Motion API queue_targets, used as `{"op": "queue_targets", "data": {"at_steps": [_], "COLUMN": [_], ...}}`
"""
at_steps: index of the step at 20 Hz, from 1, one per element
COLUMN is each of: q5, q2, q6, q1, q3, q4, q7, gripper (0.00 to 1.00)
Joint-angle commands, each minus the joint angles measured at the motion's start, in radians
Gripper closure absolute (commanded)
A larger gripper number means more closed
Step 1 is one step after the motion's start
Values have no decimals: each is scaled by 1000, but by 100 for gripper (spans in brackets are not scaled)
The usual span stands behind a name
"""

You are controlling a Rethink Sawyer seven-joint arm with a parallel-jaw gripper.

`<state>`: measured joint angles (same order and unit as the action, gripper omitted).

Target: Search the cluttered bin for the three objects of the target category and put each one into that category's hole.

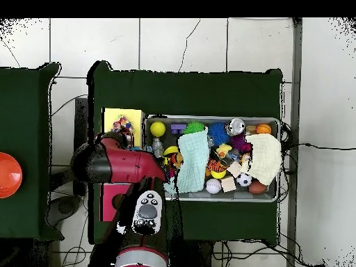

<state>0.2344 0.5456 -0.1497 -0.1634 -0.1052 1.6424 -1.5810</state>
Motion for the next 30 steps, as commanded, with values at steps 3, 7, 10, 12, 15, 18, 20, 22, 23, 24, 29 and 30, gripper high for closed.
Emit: {"op": "queue_targets", "data": {"at_steps": [3, 7, 10, 12, 15, 18, 20, 22, 23, 24, 29, 30], "q5": [12, 21, 17, 16, 8, 7, 8, 10, 13, 20, 72, 84], "q2": [-75, -110, -132, -140, -165, -184, -191, -197, -203, -208, -286, -299], "q6": [47, 45, 79, 90, 126, 148, 158, 168, 168, 158, 81, 55], "q1": [46, 37, 39, 40, 53, 57, 58, 59, 58, 55, 37, 26], "q3": [102, 81, 86, 88, 103, 104, 105, 108, 108, 103, 79, 61], "q4": [5, -18, -6, -5, -2, -9, -10, -11, -18, -33, -135, -154], "q7": [-198, -201, -211, -213, -214, -211, -209, -208, -206, -201, -188, -186], "gripper": [100, 100, 100, 100, 100, 100, 100, 100, 100, 100, 100, 100]}}
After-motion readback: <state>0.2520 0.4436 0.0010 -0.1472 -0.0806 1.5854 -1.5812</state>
